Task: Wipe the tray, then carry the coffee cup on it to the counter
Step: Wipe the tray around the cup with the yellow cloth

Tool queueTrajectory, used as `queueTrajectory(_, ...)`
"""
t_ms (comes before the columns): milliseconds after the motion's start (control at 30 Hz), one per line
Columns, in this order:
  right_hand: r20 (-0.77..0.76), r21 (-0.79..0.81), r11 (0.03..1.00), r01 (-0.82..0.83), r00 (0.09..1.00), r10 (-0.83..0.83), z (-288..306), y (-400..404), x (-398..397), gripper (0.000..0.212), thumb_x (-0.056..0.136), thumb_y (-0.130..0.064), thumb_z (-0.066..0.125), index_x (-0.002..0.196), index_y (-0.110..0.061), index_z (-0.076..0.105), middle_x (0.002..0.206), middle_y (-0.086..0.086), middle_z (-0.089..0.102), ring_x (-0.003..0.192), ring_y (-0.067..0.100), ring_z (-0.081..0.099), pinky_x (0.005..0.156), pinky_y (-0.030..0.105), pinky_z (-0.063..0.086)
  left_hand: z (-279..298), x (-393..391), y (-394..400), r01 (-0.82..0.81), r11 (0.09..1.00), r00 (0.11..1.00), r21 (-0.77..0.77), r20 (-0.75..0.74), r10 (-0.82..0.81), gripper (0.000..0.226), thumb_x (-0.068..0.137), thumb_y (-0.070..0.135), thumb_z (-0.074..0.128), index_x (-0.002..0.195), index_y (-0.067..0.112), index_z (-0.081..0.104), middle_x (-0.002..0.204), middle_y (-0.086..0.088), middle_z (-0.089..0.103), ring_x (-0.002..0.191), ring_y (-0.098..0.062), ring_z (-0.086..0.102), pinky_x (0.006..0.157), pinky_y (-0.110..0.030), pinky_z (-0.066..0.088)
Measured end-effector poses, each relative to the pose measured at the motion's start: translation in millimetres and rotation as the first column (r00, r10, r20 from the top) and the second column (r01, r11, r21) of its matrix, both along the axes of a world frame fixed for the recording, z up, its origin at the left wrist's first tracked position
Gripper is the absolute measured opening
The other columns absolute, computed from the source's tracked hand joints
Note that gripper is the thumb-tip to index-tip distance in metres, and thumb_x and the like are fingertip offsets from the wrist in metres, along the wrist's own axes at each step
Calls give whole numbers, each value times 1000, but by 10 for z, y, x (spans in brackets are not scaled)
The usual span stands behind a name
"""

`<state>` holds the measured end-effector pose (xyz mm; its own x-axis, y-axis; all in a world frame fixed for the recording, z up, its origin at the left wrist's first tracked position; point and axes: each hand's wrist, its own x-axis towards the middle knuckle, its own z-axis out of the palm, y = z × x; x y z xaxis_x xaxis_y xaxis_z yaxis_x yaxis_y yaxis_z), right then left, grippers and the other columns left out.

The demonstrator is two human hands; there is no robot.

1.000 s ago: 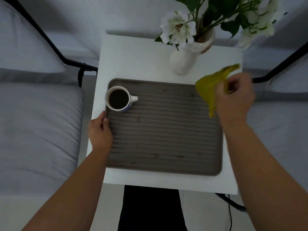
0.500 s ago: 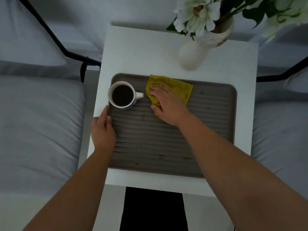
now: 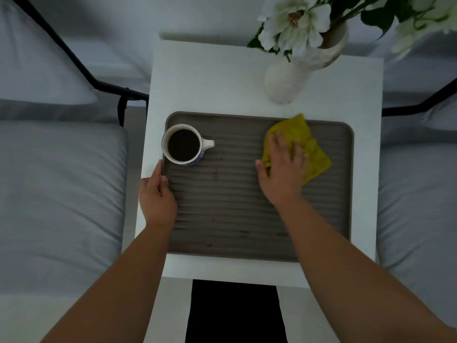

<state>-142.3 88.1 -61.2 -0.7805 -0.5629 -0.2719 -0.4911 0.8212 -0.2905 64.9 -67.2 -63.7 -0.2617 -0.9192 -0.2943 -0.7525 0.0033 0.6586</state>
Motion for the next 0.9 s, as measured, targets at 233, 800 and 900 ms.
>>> queueTrajectory(233,-76,-97,938,-332,942,326,-32,-424,474,50,82,-26,49,131,-31,53,143,-11,48,120,23,38,91,40,30,41,-31,20,-13,1000,1000,11,0,13,40,102,25,38,141,31,46,115,-10,52,96,-9,50,89,-22,37)
queueTrajectory(800,-159,-75,997,2,987,-14,81,48,448,53,73,-22,40,119,-15,65,123,11,64,93,39,60,76,37,43,41,-5,-13,11,999,999,42,-33,-10,41,102,23,37,142,33,45,117,-11,53,96,-4,49,92,-17,37)
queueTrajectory(900,-92,-95,985,-145,986,136,100,-494,877,54,72,-24,42,122,-20,62,129,0,61,99,31,58,70,35,44,39,-6,-20,5,999,1000,45,-20,-4,42,102,23,37,142,34,45,114,-12,51,95,-10,50,92,-21,37)
